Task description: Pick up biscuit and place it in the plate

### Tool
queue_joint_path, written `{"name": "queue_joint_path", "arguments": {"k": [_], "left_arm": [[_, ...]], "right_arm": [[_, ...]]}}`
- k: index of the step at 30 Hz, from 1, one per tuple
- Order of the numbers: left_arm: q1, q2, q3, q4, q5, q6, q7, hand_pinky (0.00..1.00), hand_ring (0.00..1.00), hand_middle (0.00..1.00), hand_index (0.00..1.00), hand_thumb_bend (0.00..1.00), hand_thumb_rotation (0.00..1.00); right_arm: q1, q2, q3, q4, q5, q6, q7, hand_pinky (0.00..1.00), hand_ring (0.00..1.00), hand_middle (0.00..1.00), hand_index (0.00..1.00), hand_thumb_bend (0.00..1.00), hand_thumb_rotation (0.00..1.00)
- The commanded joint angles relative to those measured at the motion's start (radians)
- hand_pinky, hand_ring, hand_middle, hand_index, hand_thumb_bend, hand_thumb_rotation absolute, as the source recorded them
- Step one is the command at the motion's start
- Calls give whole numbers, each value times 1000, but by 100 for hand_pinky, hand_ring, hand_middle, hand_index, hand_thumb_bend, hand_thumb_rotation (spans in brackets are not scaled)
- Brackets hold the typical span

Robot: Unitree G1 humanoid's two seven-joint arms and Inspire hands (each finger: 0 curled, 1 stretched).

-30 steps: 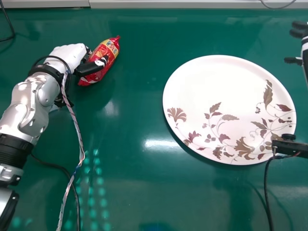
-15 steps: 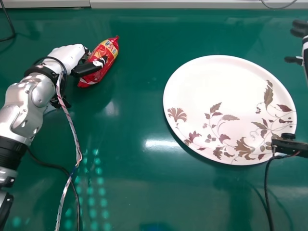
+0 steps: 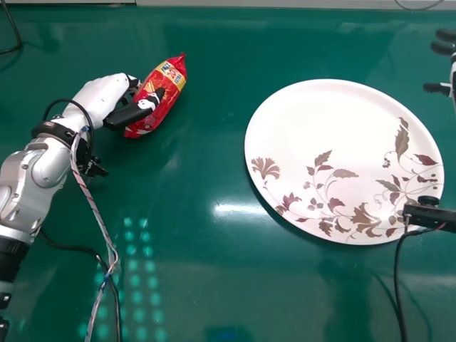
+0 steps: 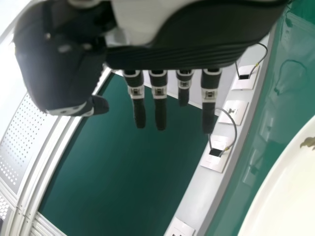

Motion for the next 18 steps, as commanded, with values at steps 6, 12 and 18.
{"name": "queue_joint_path", "arguments": {"k": [6, 12, 18], "left_arm": [[47, -16, 50, -63, -64, -129, 22, 2, 34, 43, 53, 48, 0], [47, -42, 52, -79, -61, -164, 31, 2, 35, 43, 53, 48, 0], [38, -81, 26, -106, -6, -149, 51, 0, 38, 48, 48, 49, 0]], "right_arm": [[-21, -27, -9, 10, 19, -11, 16, 66, 79, 85, 84, 33, 41], [-44, -27, -12, 15, 41, 9, 16, 63, 77, 82, 83, 32, 40], [-69, -20, -17, 4, 63, 56, 16, 69, 80, 85, 85, 34, 39]]}}
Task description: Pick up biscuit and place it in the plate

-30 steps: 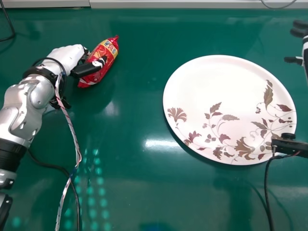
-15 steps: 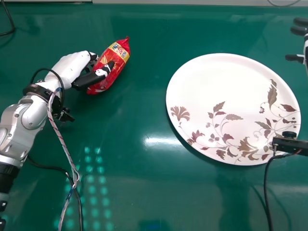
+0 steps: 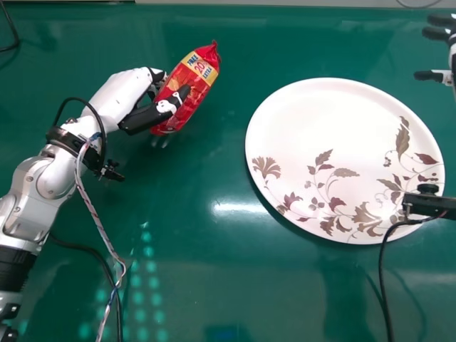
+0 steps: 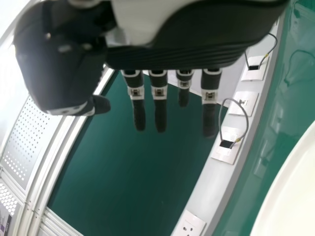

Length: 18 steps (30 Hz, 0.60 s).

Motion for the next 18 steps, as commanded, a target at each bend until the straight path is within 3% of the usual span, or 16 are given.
{"name": "queue_joint_path", "arguments": {"k": [1, 3, 6, 9, 12, 18], "left_arm": [[4, -28, -11, -49, 6, 25, -5, 0, 38, 49, 48, 49, 0], [-8, -51, -19, -62, -7, 40, -29, 0, 39, 49, 47, 49, 0], [-36, -79, -34, -55, -20, 26, -58, 0, 33, 43, 51, 48, 0], [-65, -99, -57, -49, -1, 19, -80, 0, 32, 43, 53, 48, 0], [-82, -124, -84, -70, 30, 54, -93, 1, 32, 43, 54, 48, 0], [-122, -172, -119, -52, 14, 32, -127, 1, 32, 43, 53, 48, 0]], "right_arm": [[-7, 3, -11, -11, 13, 20, 1, 69, 81, 86, 85, 34, 38], [-7, 0, -13, -11, 21, 17, 1, 70, 81, 86, 85, 34, 38], [-5, -5, -11, -11, 23, 17, -3, 70, 81, 85, 85, 34, 38], [-5, -3, -6, -17, 21, 25, -7, 70, 81, 85, 85, 35, 39], [-3, -4, -1, -20, 13, 30, -11, 70, 81, 85, 85, 35, 39], [-3, -6, 5, -23, 5, 38, -15, 70, 81, 86, 85, 34, 38]]}}
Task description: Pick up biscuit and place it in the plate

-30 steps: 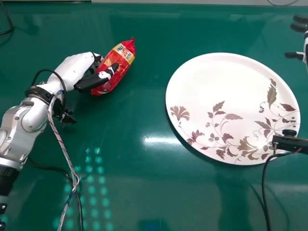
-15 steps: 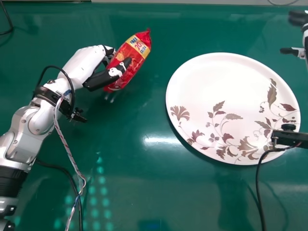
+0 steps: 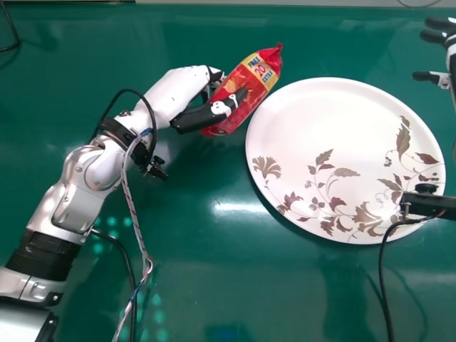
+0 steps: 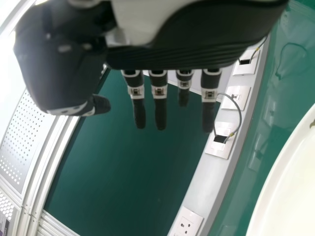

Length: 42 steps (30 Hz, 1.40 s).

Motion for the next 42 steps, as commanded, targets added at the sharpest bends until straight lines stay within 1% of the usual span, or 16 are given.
{"name": "queue_joint_path", "arguments": {"k": [1, 2, 3, 5, 6, 8, 11, 12, 15, 17, 22, 27, 32, 35, 40, 42], "left_arm": [[-25, -16, -23, -7, -13, -13, -22, 1, 32, 43, 53, 48, 0], [-31, -23, -28, -5, -16, -20, -29, 1, 32, 43, 53, 48, 0], [-39, -26, -34, 1, -17, -33, -34, 1, 35, 46, 50, 48, 0], [-55, -38, -47, 11, -14, -46, -40, 0, 38, 49, 48, 49, 0], [-61, -46, -52, 16, -15, -49, -43, 1, 34, 45, 51, 48, 0], [-75, -65, -62, 23, -17, -48, -54, 1, 33, 43, 52, 48, 0], [-92, -93, -82, 19, -12, -15, -86, 2, 33, 42, 52, 48, 0], [-98, -101, -90, 20, -10, -10, -95, 2, 36, 46, 50, 49, 0], [-121, -122, -111, 38, -12, -25, -117, 2, 39, 49, 48, 49, 0], [-143, -122, -134, 46, 17, -40, -121, 4, 35, 44, 51, 48, 0], [-169, -161, -168, 41, 41, 11, -147, 5, 32, 42, 52, 48, 0], [-176, -196, -196, 11, 78, 82, -173, 11, 33, 44, 52, 48, 0], [-214, -221, -220, 9, 98, 147, -227, 17, 34, 46, 53, 48, 0], [-235, -222, -231, 15, 124, 148, -220, 22, 35, 46, 53, 49, 0], [-244, -235, -227, 36, 125, 136, -194, 28, 37, 48, 51, 49, 0], [-243, -237, -226, 43, 132, 126, -173, 29, 38, 49, 51, 49, 0]], "right_arm": [[2, -1, 1, -16, -8, 6, -13, 70, 81, 86, 85, 34, 37], [1, -1, 3, -16, -8, 4, -14, 70, 81, 86, 85, 34, 36], [3, -5, 8, -16, -15, 2, -16, 70, 81, 85, 85, 33, 35], [4, -15, 16, -16, -28, 1, -18, 67, 79, 84, 84, 34, 37], [4, -14, 16, -15, -27, -4, -18, 65, 78, 83, 84, 34, 38], [2, -13, 20, -17, -32, -2, -21, 64, 77, 83, 83, 33, 36], [-7, -5, 20, -22, -27, 11, -24, 66, 79, 84, 84, 34, 37], [-11, 1, 17, -22, -18, 10, -22, 67, 80, 84, 84, 33, 37], [-12, -7, 14, -11, -14, -9, -17, 66, 77, 82, 83, 32, 35], [-12, -14, 17, -6, -21, -12, -16, 63, 76, 80, 81, 32, 36], [-16, -14, 25, -7, -30, 1, -22, 66, 80, 84, 84, 34, 39], [-18, -21, 33, -3, -39, 0, -21, 66, 80, 85, 85, 33, 41], [-21, -18, 40, -3, -47, 5, -18, 67, 80, 85, 85, 34, 45], [-16, -20, 44, -2, -52, -4, -19, 66, 80, 84, 86, 35, 47], [-5, -22, 49, -2, -64, -18, -18, 61, 76, 81, 83, 33, 44], [0, -22, 48, 0, -67, -28, -17, 62, 76, 82, 83, 32, 43]]}}
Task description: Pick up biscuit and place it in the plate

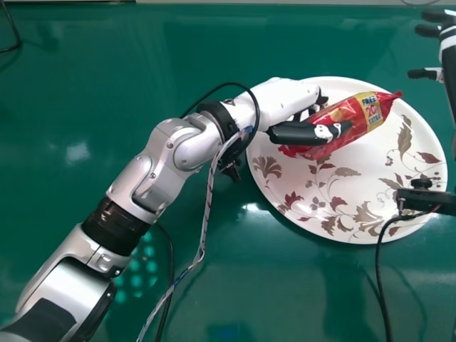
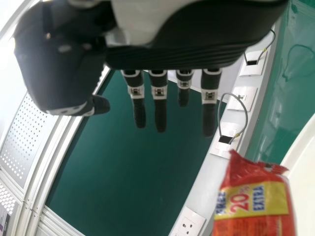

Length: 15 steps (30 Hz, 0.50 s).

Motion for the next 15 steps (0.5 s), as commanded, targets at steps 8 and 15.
{"name": "queue_joint_path", "arguments": {"k": [8, 15], "left_arm": [[-11, 20, -27, 28, 88, -120, 194, 32, 39, 47, 50, 49, 0], [-8, 49, -34, -23, 153, -111, 178, 71, 83, 85, 85, 66, 48]], "right_arm": [[29, -4, 4, -5, -23, -30, -2, 64, 78, 84, 85, 30, 46], [31, -6, 4, -3, -26, -36, 1, 65, 78, 84, 86, 28, 47]]}}
